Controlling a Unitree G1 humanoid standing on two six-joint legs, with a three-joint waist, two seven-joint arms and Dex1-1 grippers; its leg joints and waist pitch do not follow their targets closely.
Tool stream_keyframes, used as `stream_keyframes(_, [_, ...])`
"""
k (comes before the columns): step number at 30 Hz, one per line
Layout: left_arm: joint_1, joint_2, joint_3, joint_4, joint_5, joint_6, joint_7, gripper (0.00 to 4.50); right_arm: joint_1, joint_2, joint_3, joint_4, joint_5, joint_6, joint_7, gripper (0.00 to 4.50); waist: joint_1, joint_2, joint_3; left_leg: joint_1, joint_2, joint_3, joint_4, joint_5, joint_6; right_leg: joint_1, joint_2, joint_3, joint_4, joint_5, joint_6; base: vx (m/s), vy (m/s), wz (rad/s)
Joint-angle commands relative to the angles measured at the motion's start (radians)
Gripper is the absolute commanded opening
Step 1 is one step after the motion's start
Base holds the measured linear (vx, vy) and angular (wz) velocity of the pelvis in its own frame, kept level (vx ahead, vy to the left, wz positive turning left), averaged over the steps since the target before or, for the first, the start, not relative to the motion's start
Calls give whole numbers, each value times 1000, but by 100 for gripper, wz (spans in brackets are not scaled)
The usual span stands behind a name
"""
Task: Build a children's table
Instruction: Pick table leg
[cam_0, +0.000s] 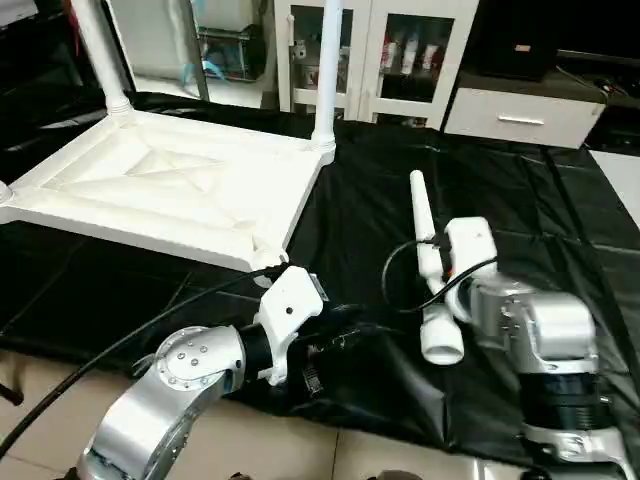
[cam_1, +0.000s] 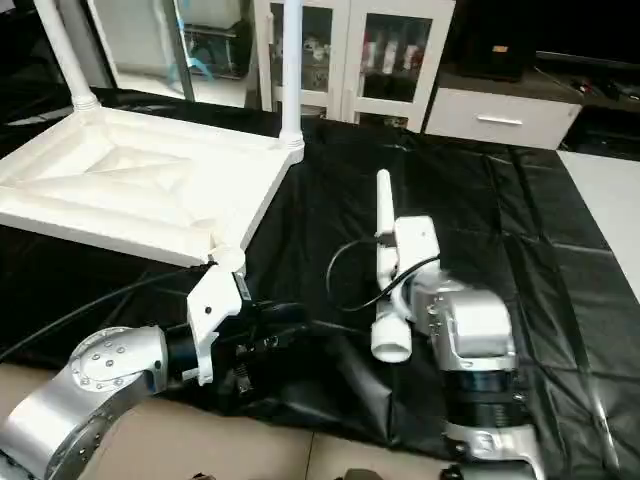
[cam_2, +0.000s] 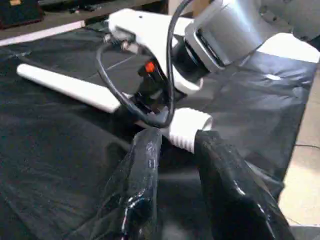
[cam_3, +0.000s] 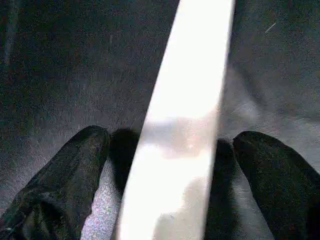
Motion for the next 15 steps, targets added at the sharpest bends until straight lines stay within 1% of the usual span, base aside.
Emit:
stream_keyframes(1, [-13, 12, 7, -16, -3, 12, -2, 142, -11, 1, -26, 9, 11, 27, 9, 418, 5, -8, -59, -3, 43, -1, -104, -191, -33, 35, -34, 36, -72, -265, -147, 0, 0, 0])
stream_keyframes(2, [-17, 22, 10, -18, -4, 15, -3, 142, -13, 6, -39, 16, 15, 38, 9, 418, 5, -9, -59, -4, 42, 3, -104, -175, -30, 35, -33, 36, -71, -240, -153, 55, -51, 1])
stream_keyframes(3, [-19, 30, 13, -21, -9, 17, -10, 142, -17, 4, -45, 22, 15, 46, 9, 410, 7, -6, -61, -4, 43, 8, -105, -143, -31, 38, -30, 34, -67, -200, -164, 56, -46, -2])
stream_keyframes(4, [-19, 30, 13, -21, -9, 17, -10, 142, -17, 4, -45, 22, 15, 46, 9, 397, 8, -5, -65, -5, 44, 9, -103, -96, -31, 44, -29, 33, -60, -139, -175, 83, -60, -5])
stream_keyframes(5, [-21, 35, 15, -24, -15, 22, -16, 142, -20, 6, -55, 26, 15, 47, 6, 388, 10, -6, -67, -4, 44, 13, -101, -49, -28, 47, -27, 34, -55, -75, -187, 55, -36, -5])
stream_keyframes(6, [-23, 41, 15, -26, -18, 22, -22, 142, -23, 6, -64, 33, 14, 48, 4, 388, 12, -3, -68, -3, 43, 14, -99, -27, -27, 48, -26, 34, -52, -45, -195, 50, -25, -5])
stream_keyframes(7, [-28, 43, 13, -25, -16, 19, -24, 142, -27, 3, -69, 40, 14, 47, 6, 378, 13, 3, -69, -2, 43, 16, -98, 3, -28, 50, -23, 34, -49, 4, -207, 0, 0, 0])
stream_keyframes(8, [-30, 50, 12, -26, -15, 16, -31, 142, -28, 2, -74, 38, 15, 50, 3, 357, 14, 1, -69, -1, 44, 18, -97, 7, -26, 50, -22, 35, -49, 20, -213, 0, 0, 0])
stream_keyframes(9, [-33, 54, 9, -24, -13, 10, -37, 142, -28, -2, -78, 36, 17, 49, 3, 357, 17, 2, -67, 2, 45, 20, -98, -2, -26, 51, -21, 36, -50, 19, -221, 0, 0, 0])
stream_keyframes(10, [-38, 64, 2, -26, -7, 3, -47, 142, -26, -9, -84, 23, 20, 58, 4, 351, 17, 1, -65, 4, 46, 22, -100, -23, -28, 52, -21, 36, -52, -8, -223, 0, 0, 0])
stream_keyframes(12, [-43, 74, -2, -32, -8, 5, -53, 142, -23, -14, -90, 11, 21, 68, 6, 332, 20, 0, -62, 8, 49, 24, -103, -62, -36, 49, -21, 37, -57, -66, -220, 0, 0, 0])
stream_keyframes(13, [-44, 78, -3, -34, -12, 9, -55, 142, -21, -15, -93, 5, 21, 72, 7, 321, 22, 1, -60, 11, 50, 24, -105, -90, -45, 47, -21, 37, -59, -111, -213, 0, 0, 0])
stream_keyframes(14, [-48, 79, -5, -34, -14, 15, -55, 169, -18, -19, -95, 2, 22, 73, 10, 311, 23, 5, -58, 12, 51, 23, -106, -105, -49, 45, -21, 37, -61, -132, -209, 0, 0, 0])
stream_keyframes(15, [-49, 83, -4, -36, -15, 23, -55, 176, -14, -20, -97, -5, 23, 76, 10, 306, 23, 2, -57, 12, 51, 23, -108, -129, -58, 45, -21, 38, -63, -165, -199, 0, 0, 0])
